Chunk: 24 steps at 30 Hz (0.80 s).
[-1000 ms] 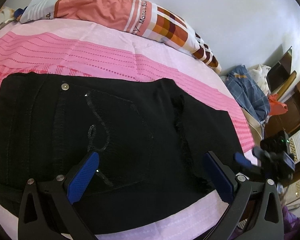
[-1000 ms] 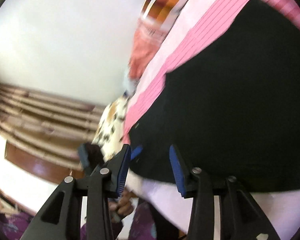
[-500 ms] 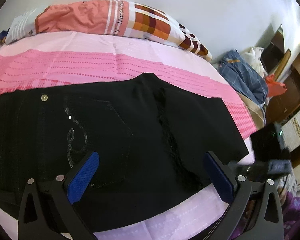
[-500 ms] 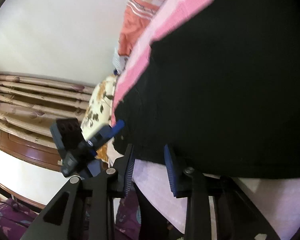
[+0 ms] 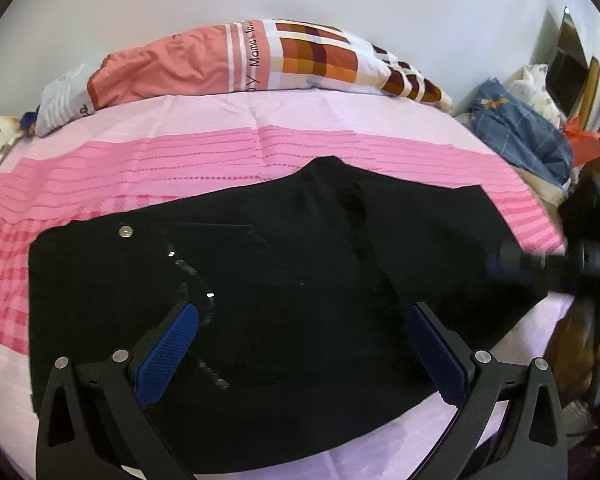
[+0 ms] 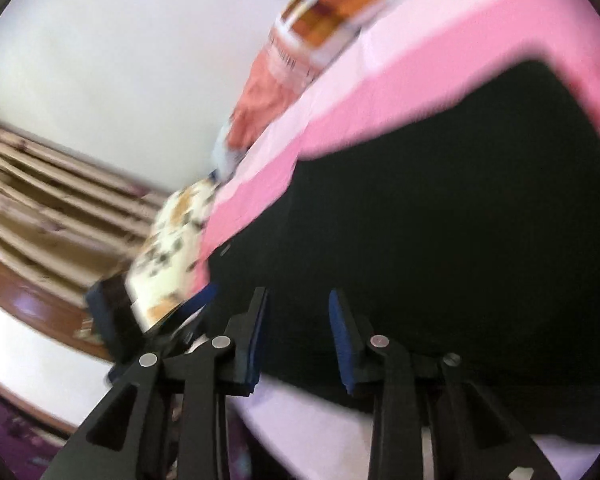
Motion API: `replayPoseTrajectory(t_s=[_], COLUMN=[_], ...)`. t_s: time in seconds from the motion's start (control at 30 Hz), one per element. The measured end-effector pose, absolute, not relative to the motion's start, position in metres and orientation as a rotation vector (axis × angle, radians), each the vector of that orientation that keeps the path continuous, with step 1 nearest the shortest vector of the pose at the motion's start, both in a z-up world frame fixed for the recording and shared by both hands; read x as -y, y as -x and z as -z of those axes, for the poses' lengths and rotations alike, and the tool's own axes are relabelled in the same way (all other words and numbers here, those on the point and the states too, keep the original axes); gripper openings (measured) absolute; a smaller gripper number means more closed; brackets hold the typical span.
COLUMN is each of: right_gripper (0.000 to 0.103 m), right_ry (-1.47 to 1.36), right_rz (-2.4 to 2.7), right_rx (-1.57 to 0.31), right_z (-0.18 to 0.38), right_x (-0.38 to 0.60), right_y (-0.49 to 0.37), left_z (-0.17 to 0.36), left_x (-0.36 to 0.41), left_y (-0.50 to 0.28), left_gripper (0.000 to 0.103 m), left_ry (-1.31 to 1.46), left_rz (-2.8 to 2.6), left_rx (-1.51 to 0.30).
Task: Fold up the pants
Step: 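Carry the held hem over the pants toward the waistband with the right gripper, then lay the hem down on the pants and open the right gripper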
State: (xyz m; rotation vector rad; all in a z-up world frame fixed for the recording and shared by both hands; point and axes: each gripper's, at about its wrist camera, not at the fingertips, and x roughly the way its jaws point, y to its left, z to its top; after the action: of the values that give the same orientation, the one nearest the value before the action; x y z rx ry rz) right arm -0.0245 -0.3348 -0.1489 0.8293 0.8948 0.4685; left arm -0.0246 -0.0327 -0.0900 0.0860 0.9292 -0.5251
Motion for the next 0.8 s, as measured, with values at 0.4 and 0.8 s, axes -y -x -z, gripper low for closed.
replayPoseTrajectory(t_s=[0.4,0.8], right_gripper=[0.031,0.052], right_ry=[-0.902,-1.018], right_rz=[-0.191,-0.172], right_rx=[-0.93,-0.873], right_z=[0.173,0.171], right_x=[0.421,0.435], right_y=[-0.047,-0.038], left_z=[0.09,0.1], left_x=[0.035,0.042], left_y=[0.025,0.024], left_gripper=[0.103,0.103], left_ry=[-0.206,-0.269], left_rz=[0.455,0.454], left_rx=[-0.904,-0.923])
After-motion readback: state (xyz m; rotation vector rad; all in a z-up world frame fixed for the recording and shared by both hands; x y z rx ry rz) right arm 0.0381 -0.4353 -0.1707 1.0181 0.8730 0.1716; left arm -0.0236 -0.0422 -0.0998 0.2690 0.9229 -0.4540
